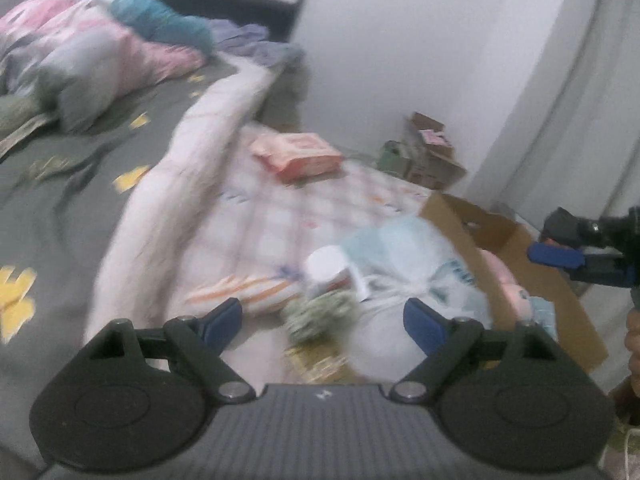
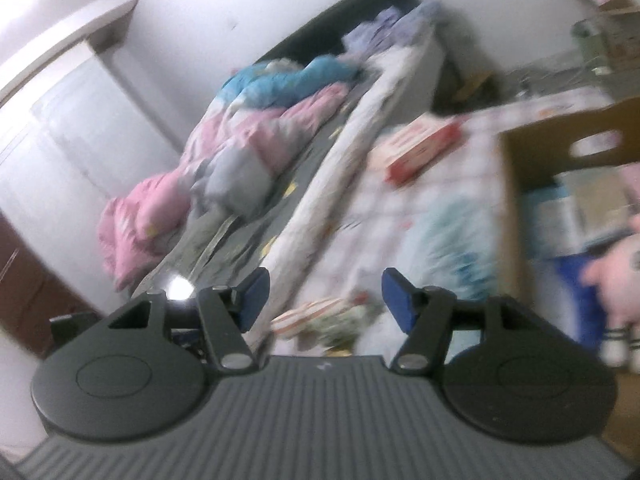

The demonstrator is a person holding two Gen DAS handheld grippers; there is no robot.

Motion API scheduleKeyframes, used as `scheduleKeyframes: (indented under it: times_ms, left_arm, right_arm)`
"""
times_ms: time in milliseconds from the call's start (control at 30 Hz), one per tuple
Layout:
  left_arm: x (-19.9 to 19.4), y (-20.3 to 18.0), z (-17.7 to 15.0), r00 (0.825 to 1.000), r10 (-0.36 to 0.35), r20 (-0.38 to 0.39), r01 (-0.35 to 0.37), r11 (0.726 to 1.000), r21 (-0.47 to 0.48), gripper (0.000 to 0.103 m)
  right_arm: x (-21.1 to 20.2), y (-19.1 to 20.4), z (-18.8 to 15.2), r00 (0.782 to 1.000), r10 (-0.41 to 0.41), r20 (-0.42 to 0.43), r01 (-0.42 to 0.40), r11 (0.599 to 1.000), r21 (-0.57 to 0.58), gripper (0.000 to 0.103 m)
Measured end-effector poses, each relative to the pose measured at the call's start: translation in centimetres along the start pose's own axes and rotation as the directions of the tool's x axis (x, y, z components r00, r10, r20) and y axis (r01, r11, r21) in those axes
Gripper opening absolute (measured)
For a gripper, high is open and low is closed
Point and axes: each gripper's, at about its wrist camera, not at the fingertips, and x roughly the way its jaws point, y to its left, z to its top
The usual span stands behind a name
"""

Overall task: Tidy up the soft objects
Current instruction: 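Move the left tool to the orange-striped towel roll and grasp it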

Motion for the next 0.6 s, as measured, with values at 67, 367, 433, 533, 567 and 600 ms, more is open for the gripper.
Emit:
scheduleKeyframes:
  times_ms: [67,367,433,533,567,600]
  left_arm:
    - [-0.1,0.9,-0.8,1.0,0.016,0.007,-0.016,1.0,-0.005,0.089]
    - [1.4,1.7,-3.0,0.999,0.041,0.034,-0.044,0.996,0.082,0.088]
    - [2.2,1.5,-3.0,0.997,0.057,0.043,-0.062,0.991,0.12,0.087]
    - [3.7,1.6,-2.6,0.997,0.076,0.031,-0.08,0.982,0.172,0.083]
    - [4.3,1.7,-2.3,0.996,0.079,0.027,-0.083,0.978,0.189,0.082]
    - [5.0,1.9,-1.9,0.996,0.087,0.017,-0.089,0.974,0.21,0.081]
  right_arm:
    - [2.2,1.3,-0.4,0.999,0.017,-0.035,-0.017,1.0,-0.002,0.062]
    - [8.9,4.2,-1.9,0.986,0.019,-0.166,-0.019,1.0,-0.002,0.062]
    - [9.7,4.2,-2.1,0.984,0.006,-0.178,-0.007,1.0,-0.005,0.062]
    - [10.6,4.1,-2.1,0.981,-0.003,-0.196,0.004,1.0,0.002,0.062]
    - [10.9,4.1,-2.2,0.979,0.0,-0.204,0.002,1.0,0.009,0.062]
    - [11.3,4.0,-2.2,0.978,0.003,-0.21,-0.001,1.0,0.013,0.062]
